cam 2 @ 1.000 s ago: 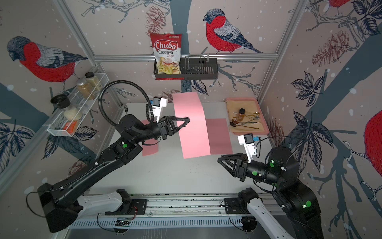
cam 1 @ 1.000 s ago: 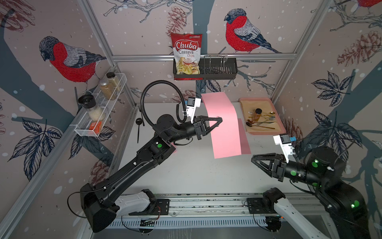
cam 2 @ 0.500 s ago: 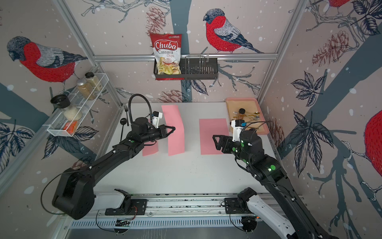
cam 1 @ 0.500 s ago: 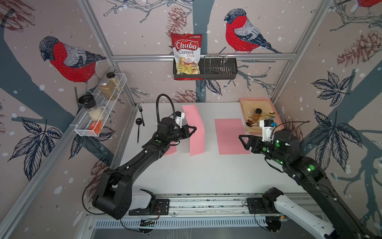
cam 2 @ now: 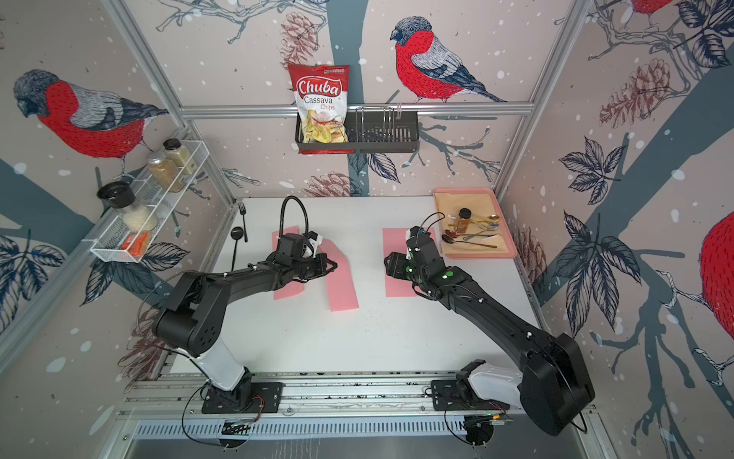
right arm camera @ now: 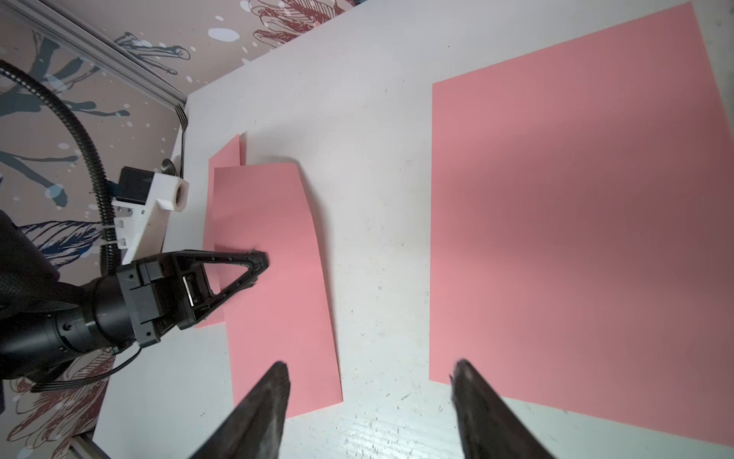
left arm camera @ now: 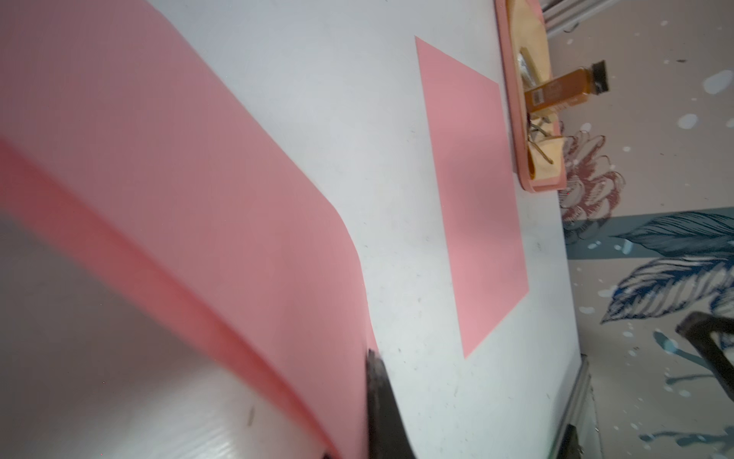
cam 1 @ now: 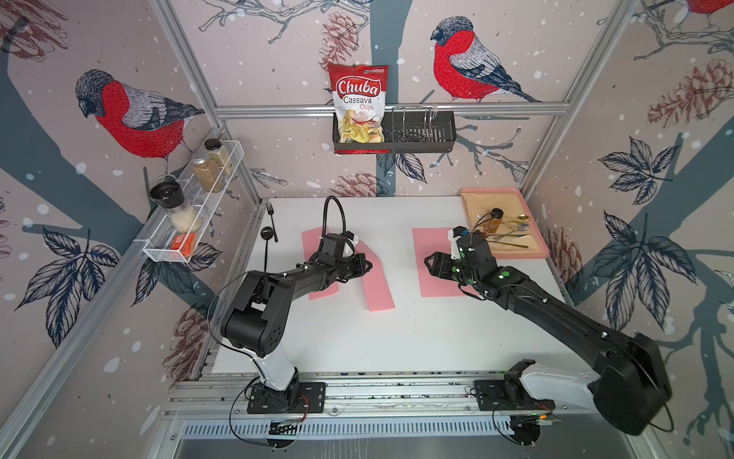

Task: Fold the rectangular paper in half along the long edge
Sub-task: Place the paper at the center of the board.

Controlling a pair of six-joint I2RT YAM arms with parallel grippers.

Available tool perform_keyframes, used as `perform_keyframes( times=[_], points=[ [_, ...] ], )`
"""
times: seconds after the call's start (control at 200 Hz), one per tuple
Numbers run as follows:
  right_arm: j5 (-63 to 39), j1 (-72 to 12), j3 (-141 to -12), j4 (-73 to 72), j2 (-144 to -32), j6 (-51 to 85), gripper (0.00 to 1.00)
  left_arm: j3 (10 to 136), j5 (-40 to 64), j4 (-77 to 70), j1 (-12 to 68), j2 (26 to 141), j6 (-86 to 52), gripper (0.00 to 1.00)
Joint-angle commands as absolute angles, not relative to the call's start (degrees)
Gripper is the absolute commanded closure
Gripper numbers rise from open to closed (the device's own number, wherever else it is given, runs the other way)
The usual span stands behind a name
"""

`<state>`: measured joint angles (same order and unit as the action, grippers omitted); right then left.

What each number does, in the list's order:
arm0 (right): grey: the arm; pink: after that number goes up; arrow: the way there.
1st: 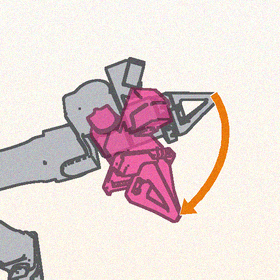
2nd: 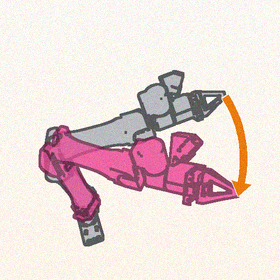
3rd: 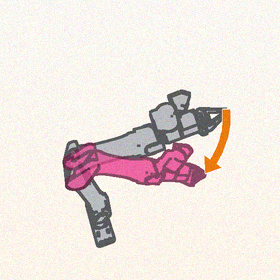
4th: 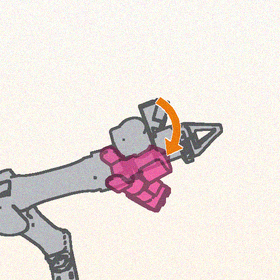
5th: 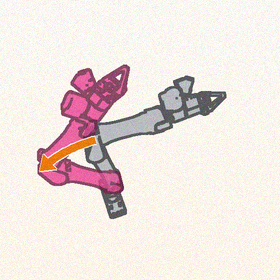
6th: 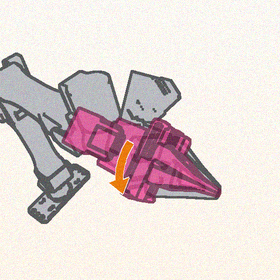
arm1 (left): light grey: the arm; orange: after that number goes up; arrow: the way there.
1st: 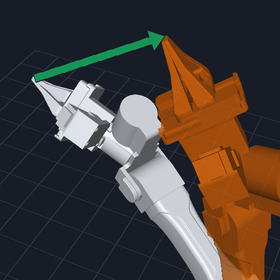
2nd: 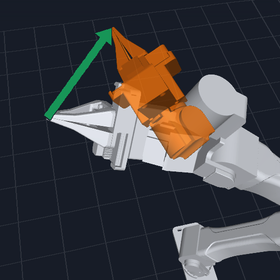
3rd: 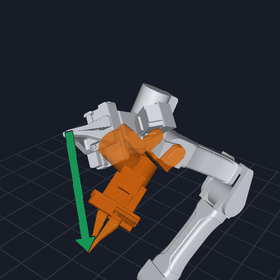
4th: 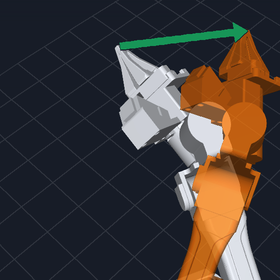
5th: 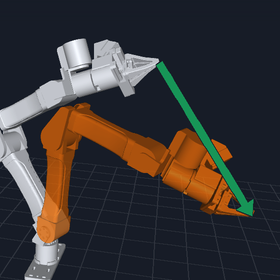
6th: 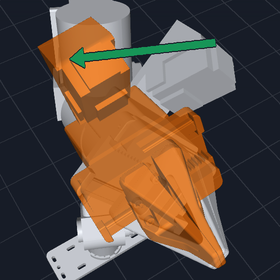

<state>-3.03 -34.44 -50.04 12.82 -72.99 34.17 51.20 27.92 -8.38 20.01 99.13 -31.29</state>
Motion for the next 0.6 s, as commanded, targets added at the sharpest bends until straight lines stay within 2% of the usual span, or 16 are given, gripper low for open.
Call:
perform_keyframes(
  times=[0.0, 0.09, 0.26, 0.395, 0.485, 0.595],
  points=[
    [-3.31, -35.13, -50.6, 9.29, -76.96, 32.35, 0.34, 54.67, 21.02, -1.29, 19.78, 101.48, -26.62, 1.0],
    [-4.18, -35.92, -51.52, 8.48, -80.71, 32.01, 0.35, 57.66, 17.64, 2.41, 19.78, 104.09, -25.36, 0.99],
    [-3.44, -37.33, -53.55, 7.93, -84.74, 31.54, 0.36, 62.25, 13.89, 6.85, 19.78, 108.12, -24.76, 0.78],
    [-3.16, -37.64, -54.9, 7.99, -86.05, 30.86, 0.36, 63.98, 11.79, 8.89, 19.78, 109.43, -25.33, 0.67],
    [-2.98, -37.62, -55.8, 8.57, -86.71, 30.48, 0.36, 65.01, 10.76, 10.05, 19.78, 109.39, -25.59, 0.64],
    [-2.77, -37.57, -56.25, 9.04, -87.01, 30.15, 0.36, 65.85, 9.46, 11.2, 19.78, 108.87, -25.75, 0.54]
  ],
)
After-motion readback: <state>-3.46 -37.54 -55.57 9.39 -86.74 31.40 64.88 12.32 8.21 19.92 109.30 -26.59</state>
